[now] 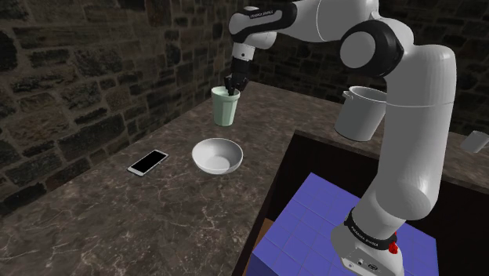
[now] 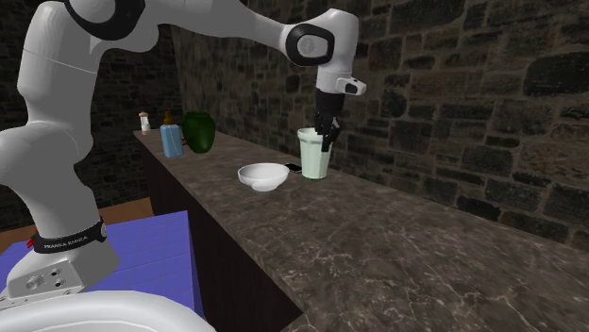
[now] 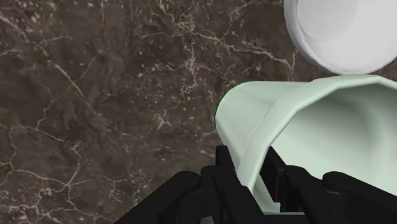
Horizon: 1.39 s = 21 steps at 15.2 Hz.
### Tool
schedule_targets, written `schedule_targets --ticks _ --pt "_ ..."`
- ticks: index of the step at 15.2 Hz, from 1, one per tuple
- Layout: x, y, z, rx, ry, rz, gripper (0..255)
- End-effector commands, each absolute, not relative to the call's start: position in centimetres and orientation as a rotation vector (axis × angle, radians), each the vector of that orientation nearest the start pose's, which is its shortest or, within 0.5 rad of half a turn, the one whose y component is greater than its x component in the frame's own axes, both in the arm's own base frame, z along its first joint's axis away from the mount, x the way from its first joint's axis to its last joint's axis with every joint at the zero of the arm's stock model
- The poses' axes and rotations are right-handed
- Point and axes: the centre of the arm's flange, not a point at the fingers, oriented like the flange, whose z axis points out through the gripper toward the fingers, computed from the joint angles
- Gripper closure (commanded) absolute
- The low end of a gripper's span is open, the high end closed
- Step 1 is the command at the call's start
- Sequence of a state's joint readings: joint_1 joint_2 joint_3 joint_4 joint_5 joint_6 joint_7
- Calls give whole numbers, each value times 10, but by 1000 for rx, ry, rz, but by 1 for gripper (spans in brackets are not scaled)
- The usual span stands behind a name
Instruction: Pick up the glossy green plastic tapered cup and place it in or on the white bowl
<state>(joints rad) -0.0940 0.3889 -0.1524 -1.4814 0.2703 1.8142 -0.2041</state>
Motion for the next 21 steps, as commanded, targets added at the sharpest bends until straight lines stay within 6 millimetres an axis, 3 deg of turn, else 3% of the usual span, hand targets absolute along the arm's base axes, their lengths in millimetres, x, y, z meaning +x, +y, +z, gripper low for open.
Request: schedule_targets --ticks 1,11,21 --pt "658 -128 463 -2929 153 5 255" --pt "658 -128 511 -2929 153 5 255" --pt "580 -25 540 -2929 153 5 255"
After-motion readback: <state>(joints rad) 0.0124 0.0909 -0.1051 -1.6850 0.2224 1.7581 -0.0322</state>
